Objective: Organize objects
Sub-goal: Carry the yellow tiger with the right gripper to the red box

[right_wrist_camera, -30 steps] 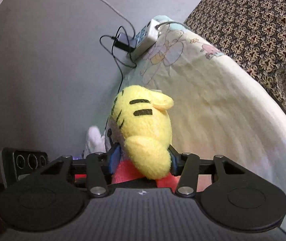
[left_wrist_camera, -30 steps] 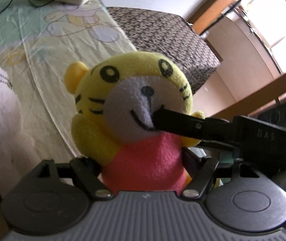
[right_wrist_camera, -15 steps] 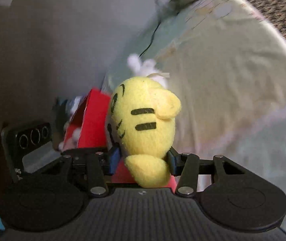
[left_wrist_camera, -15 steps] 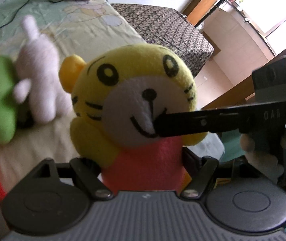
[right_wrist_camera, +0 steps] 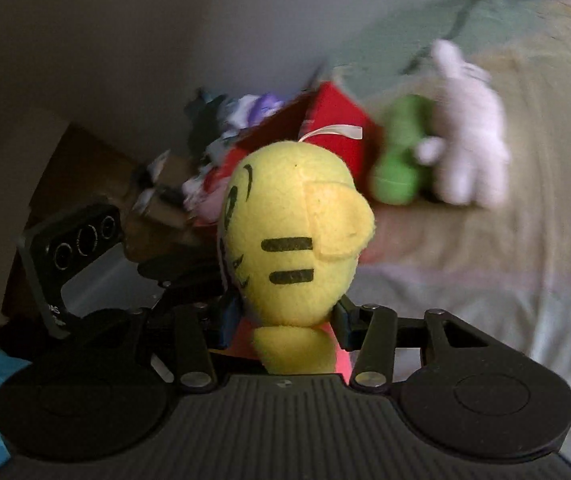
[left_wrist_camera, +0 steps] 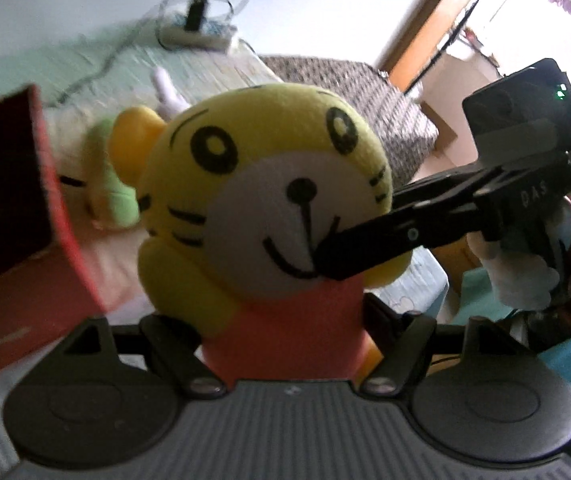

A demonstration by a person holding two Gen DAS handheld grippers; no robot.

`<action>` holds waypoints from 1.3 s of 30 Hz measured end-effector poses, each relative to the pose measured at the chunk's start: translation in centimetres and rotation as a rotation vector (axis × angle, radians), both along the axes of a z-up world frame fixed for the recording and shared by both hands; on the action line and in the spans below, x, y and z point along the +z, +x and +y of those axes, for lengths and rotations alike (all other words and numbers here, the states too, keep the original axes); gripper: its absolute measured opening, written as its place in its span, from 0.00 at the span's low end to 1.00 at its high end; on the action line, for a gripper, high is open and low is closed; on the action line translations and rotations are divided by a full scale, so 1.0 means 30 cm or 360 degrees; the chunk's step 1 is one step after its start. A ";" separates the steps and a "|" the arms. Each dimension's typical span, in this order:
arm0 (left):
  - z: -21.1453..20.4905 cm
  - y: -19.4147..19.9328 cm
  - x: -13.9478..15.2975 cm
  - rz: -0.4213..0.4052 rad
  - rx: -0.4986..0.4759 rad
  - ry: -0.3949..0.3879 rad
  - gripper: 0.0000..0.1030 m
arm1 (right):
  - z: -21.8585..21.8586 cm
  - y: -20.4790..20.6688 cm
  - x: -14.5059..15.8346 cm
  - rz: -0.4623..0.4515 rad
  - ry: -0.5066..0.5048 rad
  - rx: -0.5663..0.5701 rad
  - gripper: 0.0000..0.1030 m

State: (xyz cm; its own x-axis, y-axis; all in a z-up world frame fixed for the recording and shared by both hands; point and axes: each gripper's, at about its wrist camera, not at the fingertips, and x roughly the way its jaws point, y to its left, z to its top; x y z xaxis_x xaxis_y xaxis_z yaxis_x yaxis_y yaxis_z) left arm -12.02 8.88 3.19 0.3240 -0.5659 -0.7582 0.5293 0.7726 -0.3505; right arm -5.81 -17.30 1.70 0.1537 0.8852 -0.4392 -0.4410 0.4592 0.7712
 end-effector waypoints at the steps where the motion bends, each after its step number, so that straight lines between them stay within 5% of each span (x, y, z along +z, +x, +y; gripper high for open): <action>1: 0.023 -0.008 0.015 -0.0027 0.0017 -0.0004 0.74 | 0.021 0.001 0.017 -0.0028 0.0007 0.0021 0.48; 9: 0.224 0.042 0.165 -0.0251 0.0176 -0.0059 0.74 | 0.229 0.077 0.159 -0.0213 0.0064 0.0014 0.47; 16: 0.417 0.252 0.221 -0.0265 0.0277 -0.0114 0.76 | 0.460 0.228 0.225 -0.0217 -0.0068 -0.0112 0.46; 24: 0.549 0.443 0.071 -0.0091 0.0349 -0.0113 0.80 | 0.645 0.323 0.133 -0.0241 -0.0326 -0.0215 0.46; 29: 0.605 0.469 -0.023 -0.0011 0.0423 -0.0161 0.83 | 0.683 0.331 0.065 -0.0275 -0.0389 -0.0295 0.46; 35: 0.615 0.488 -0.105 0.0003 0.0439 -0.0004 0.83 | 0.729 0.322 0.048 -0.0268 -0.0472 -0.0277 0.45; 39: 0.649 0.472 -0.117 0.0112 0.0435 -0.0037 0.84 | 0.737 0.317 0.022 -0.0196 -0.0515 -0.0270 0.45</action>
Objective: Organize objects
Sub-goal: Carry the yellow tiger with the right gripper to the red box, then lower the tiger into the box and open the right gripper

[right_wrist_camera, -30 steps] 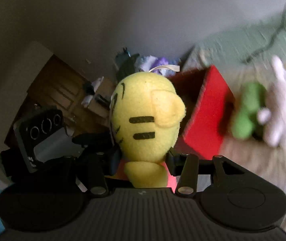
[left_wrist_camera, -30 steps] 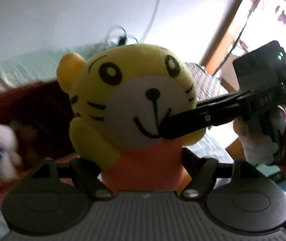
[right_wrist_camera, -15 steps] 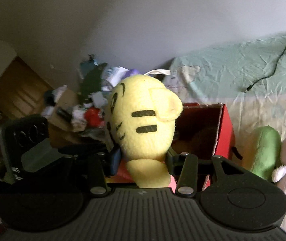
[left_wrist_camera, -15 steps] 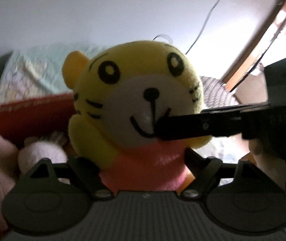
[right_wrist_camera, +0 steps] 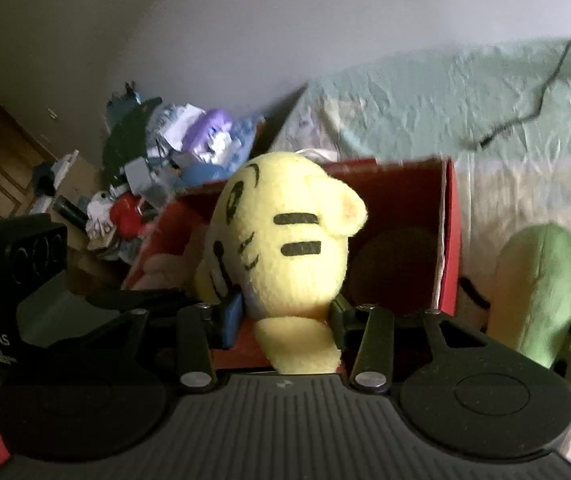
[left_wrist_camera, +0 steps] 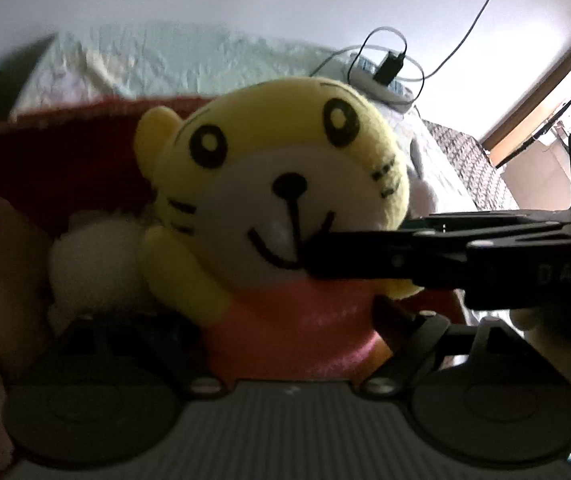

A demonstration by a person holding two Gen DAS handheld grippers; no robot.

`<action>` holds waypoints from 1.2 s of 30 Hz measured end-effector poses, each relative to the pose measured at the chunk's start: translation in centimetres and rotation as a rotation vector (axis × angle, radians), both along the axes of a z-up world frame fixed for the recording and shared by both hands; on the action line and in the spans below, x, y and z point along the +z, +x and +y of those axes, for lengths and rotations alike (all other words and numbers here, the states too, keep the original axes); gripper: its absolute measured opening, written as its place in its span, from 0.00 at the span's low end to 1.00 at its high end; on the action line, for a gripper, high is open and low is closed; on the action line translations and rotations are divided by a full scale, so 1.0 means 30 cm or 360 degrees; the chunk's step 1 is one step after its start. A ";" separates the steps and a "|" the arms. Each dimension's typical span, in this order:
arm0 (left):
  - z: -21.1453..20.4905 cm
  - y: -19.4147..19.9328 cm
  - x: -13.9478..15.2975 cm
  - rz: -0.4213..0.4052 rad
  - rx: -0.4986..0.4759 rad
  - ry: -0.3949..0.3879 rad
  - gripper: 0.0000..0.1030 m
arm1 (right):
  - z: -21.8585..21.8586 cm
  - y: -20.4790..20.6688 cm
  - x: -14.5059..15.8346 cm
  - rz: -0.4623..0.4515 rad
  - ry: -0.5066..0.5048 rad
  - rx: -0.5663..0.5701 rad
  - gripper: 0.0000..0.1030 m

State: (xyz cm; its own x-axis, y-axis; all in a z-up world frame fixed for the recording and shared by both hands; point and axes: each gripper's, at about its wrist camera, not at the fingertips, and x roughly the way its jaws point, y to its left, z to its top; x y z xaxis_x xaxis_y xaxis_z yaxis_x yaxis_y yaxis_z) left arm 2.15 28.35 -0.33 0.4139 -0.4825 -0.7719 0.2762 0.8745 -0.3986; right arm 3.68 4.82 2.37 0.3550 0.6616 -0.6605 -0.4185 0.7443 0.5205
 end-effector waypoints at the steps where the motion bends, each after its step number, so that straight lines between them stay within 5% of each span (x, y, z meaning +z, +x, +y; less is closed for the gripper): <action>1: -0.001 -0.010 -0.003 0.0001 -0.0001 0.0007 0.83 | 0.002 -0.008 0.005 -0.0011 -0.0020 0.0009 0.45; 9: -0.012 -0.039 -0.016 -0.0037 0.0044 0.0104 0.86 | 0.071 -0.039 0.001 -0.0194 -0.0205 0.0052 0.53; 15: 0.013 -0.057 0.002 -0.0057 0.0061 0.0142 0.88 | 0.011 -0.035 0.008 -0.0132 -0.0098 -0.0017 0.56; 21: 0.012 -0.075 0.042 -0.0090 0.0121 0.0172 0.88 | -0.046 -0.077 0.071 -0.0291 -0.0078 -0.0151 0.57; 28: -0.001 -0.099 0.106 -0.0229 0.0052 0.0241 0.87 | -0.078 -0.051 0.034 -0.0178 0.0181 -0.0252 0.31; 36: -0.087 -0.045 0.082 -0.0229 -0.0024 0.0437 0.85 | -0.141 -0.111 -0.021 -0.0169 0.0199 -0.0318 0.31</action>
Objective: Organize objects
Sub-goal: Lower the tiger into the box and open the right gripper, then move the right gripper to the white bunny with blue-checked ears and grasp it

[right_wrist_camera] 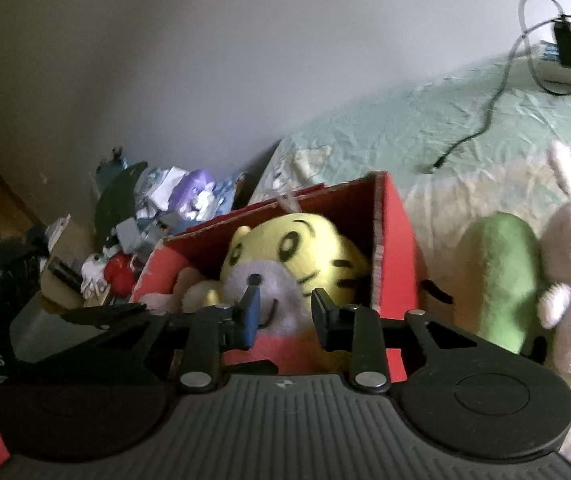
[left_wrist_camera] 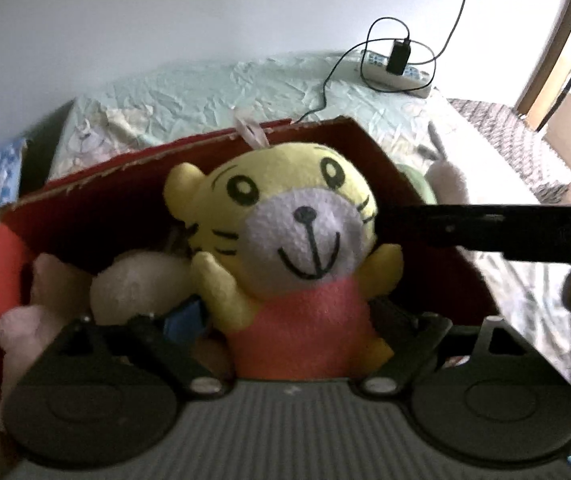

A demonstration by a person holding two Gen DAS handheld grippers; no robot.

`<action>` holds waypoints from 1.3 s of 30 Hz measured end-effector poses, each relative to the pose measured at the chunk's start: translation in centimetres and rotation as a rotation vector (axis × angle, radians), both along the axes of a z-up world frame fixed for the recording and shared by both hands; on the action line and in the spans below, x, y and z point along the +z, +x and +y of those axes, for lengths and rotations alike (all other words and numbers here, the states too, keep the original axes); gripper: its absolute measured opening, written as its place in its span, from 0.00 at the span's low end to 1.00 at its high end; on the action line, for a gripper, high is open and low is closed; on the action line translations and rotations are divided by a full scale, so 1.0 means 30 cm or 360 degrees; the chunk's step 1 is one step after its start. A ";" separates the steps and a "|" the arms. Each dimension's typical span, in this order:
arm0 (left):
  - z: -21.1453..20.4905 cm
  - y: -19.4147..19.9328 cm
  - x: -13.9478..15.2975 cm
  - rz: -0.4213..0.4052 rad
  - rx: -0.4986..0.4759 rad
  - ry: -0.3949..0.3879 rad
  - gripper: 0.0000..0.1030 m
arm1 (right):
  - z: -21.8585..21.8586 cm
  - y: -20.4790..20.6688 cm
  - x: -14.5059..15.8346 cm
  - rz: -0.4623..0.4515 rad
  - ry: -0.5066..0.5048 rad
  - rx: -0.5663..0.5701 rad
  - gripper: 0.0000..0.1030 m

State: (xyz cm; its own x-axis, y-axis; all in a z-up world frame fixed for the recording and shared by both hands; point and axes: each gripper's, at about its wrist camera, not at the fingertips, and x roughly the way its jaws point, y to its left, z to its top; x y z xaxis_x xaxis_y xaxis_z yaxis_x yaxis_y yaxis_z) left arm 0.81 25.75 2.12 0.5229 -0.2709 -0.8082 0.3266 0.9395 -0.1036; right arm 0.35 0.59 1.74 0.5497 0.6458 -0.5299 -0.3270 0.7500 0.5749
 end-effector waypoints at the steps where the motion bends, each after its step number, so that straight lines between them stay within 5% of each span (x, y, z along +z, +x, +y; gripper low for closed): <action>1: -0.006 0.002 -0.003 -0.0004 0.0018 0.0019 0.85 | -0.012 -0.004 -0.007 0.0020 0.0009 0.0007 0.31; 4: -0.017 0.003 0.009 -0.0006 0.0076 0.0018 0.85 | -0.037 -0.015 -0.007 0.0009 0.0008 0.0003 0.31; 8: -0.003 -0.006 0.025 -0.0039 0.0162 -0.0054 0.84 | -0.077 -0.028 -0.018 -0.0003 0.0205 0.0019 0.31; 12: 0.009 -0.013 0.025 -0.0012 0.0284 -0.0135 0.83 | -0.081 -0.035 -0.016 0.0003 0.0158 0.0062 0.31; 16: -0.009 -0.046 0.050 -0.0097 0.0331 -0.0113 0.82 | -0.113 -0.059 -0.002 -0.0048 0.0186 0.0071 0.31; 22: -0.029 -0.105 0.112 -0.0281 0.0464 -0.0270 0.89 | -0.190 -0.089 0.021 -0.0075 0.0180 0.0090 0.31; 26: -0.070 -0.147 0.154 -0.0379 0.0493 -0.0224 0.89 | -0.278 -0.104 0.020 -0.0062 0.0254 0.0028 0.31; 30: -0.096 -0.167 0.188 -0.0371 0.0486 -0.0128 0.75 | -0.386 -0.128 0.015 -0.0066 0.0279 -0.0081 0.31; 39: -0.168 -0.146 0.220 -0.0284 0.0419 -0.0214 0.78 | -0.575 -0.098 -0.054 0.0071 0.0150 -0.0410 0.31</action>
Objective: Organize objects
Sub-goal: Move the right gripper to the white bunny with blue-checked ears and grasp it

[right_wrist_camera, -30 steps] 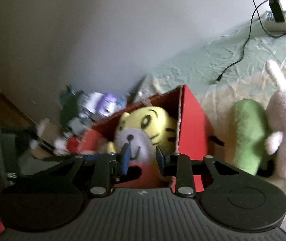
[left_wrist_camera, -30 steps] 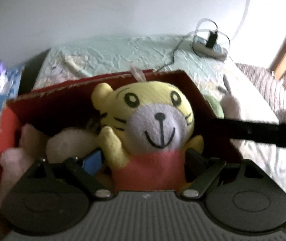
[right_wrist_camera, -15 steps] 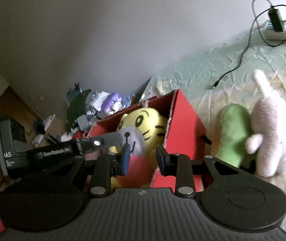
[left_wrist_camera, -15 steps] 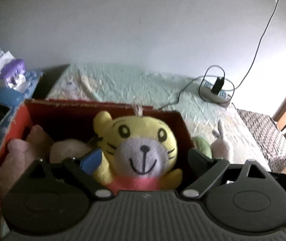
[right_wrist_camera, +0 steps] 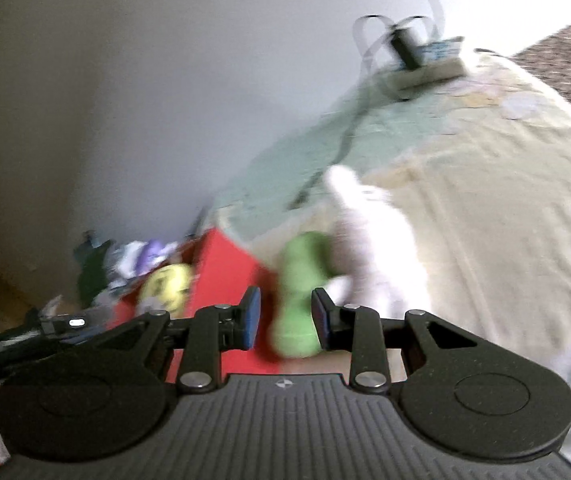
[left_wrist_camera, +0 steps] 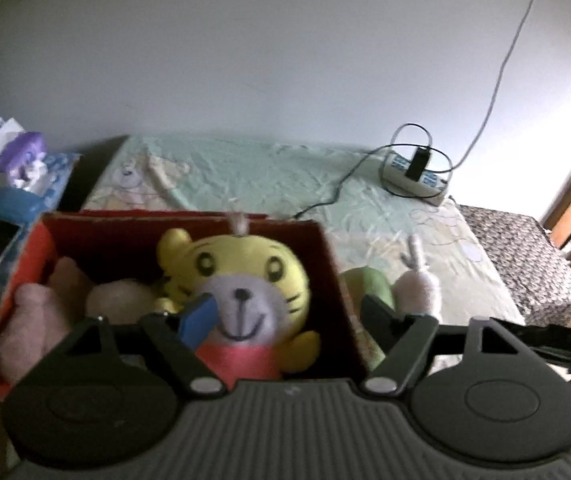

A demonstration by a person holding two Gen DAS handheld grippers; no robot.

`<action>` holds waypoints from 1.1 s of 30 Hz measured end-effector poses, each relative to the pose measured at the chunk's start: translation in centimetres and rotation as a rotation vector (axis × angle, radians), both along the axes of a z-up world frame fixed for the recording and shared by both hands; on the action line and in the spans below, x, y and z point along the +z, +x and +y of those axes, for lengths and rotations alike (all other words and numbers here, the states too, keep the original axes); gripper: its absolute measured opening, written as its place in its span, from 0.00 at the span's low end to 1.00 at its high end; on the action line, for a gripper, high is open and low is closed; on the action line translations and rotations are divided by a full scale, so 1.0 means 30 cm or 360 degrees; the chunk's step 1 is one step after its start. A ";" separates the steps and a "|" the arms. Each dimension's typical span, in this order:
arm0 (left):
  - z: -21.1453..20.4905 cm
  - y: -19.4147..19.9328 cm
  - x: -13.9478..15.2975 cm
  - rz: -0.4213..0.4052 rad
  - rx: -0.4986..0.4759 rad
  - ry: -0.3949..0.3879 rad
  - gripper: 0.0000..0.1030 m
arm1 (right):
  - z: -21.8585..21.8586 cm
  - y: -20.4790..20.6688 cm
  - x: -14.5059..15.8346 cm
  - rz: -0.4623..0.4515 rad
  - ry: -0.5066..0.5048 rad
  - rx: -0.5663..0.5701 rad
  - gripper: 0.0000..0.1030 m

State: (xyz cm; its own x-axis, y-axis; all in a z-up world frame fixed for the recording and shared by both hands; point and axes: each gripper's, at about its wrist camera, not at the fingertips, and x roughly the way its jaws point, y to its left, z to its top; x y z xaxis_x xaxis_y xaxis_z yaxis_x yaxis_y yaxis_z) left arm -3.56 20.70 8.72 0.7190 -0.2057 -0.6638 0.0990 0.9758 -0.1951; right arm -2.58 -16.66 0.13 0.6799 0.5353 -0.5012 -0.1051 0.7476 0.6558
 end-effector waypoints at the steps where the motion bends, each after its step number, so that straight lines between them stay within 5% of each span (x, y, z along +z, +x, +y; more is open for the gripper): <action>1: -0.022 0.008 0.003 -0.0001 -0.0023 0.0004 0.79 | -0.009 0.005 -0.010 0.0007 -0.0012 -0.0009 0.31; 10: -0.191 0.139 -0.018 0.0083 -0.0245 -0.0048 0.80 | -0.043 0.092 -0.066 0.0039 -0.0034 -0.0021 0.33; 14: -0.226 0.140 -0.055 0.0144 -0.0292 -0.0151 0.80 | 0.040 0.145 -0.053 -0.0056 -0.0273 0.0036 0.39; 22: -0.298 0.129 -0.081 0.0109 -0.0365 -0.0138 0.80 | 0.175 0.229 -0.131 -0.0151 -0.0708 0.0007 0.50; 28: -0.335 0.091 -0.105 0.0148 -0.0438 -0.0103 0.80 | 0.057 0.235 -0.172 -0.0104 -0.0485 -0.0028 0.50; 33: -0.385 0.091 -0.125 0.0190 -0.0497 -0.0142 0.80 | -0.093 0.197 -0.181 -0.0031 -0.0456 -0.0138 0.48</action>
